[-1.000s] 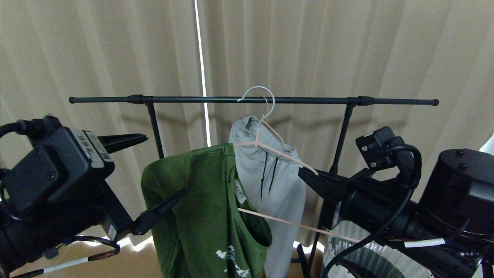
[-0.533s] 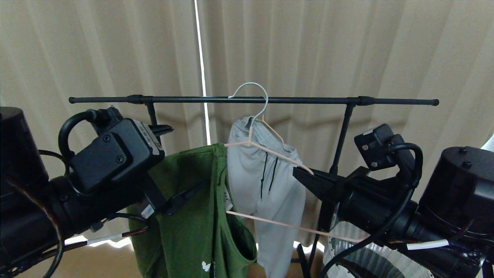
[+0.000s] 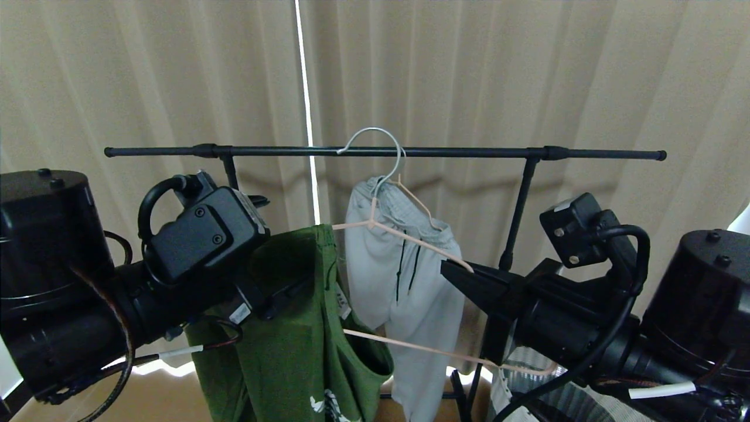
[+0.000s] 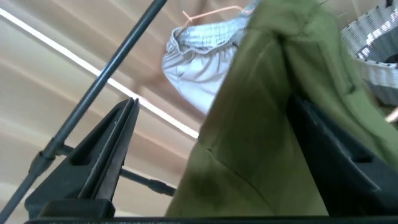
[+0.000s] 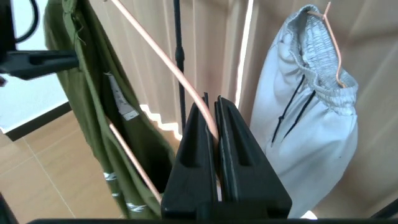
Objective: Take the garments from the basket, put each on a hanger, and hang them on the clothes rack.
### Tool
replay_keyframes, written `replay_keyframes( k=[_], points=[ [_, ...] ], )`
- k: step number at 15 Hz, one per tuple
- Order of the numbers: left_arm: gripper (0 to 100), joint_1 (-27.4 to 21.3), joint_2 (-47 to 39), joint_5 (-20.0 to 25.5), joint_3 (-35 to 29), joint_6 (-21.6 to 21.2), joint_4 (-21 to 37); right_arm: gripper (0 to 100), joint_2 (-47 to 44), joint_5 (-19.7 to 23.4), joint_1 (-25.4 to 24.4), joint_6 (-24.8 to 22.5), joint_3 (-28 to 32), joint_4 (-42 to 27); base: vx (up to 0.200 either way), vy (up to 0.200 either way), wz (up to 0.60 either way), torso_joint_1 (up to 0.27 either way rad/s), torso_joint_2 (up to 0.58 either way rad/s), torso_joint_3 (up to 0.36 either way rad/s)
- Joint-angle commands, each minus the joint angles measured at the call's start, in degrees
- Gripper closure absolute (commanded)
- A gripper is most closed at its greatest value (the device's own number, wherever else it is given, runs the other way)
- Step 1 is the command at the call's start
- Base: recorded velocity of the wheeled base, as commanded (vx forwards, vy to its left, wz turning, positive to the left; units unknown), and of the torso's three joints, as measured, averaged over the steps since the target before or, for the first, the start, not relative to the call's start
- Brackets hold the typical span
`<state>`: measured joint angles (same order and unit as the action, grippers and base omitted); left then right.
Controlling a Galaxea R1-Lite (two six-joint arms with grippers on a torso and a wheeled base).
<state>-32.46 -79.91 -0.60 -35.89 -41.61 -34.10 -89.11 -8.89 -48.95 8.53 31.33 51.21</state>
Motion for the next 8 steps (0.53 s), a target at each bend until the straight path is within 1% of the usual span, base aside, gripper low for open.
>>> replay_keyframes(
  k=[1, 2, 3, 6, 8],
  points=[
    [0, 0.4, -0.3, 0.1, 0.5, 0.1, 0.0, 100, 0.2, 0.0, -0.7, 0.1, -0.2, 0.0, 0.000, 0.000, 0.00, 0.000, 0.00, 0.000],
    [0, 0.4, -0.3, 0.1, 1.0, 0.0, 0.0, 100, 0.2, 0.0, -0.8, 0.1, -0.2, 0.1, 0.000, 0.000, 0.00, 0.000, 0.00, 0.000],
    [100, 0.4, -0.2, 0.1, 1.2, 0.0, 0.0, 100, 0.2, 0.0, -1.1, 0.0, -0.2, 0.1, 0.000, 0.000, 0.00, 0.000, 0.00, 0.000],
    [100, 0.4, -0.2, 0.1, 1.4, 0.0, 0.0, 100, 0.2, 0.1, -1.2, 0.0, -0.5, 0.4, 0.000, 0.000, 0.00, 0.000, 0.00, 0.000],
    [100, 0.4, -0.2, 0.2, 1.4, 0.1, 0.0, 100, 0.2, 0.1, -1.2, -0.1, -0.8, 2.2, 0.000, 0.000, 0.00, 0.000, 0.00, 0.000]
  ],
)
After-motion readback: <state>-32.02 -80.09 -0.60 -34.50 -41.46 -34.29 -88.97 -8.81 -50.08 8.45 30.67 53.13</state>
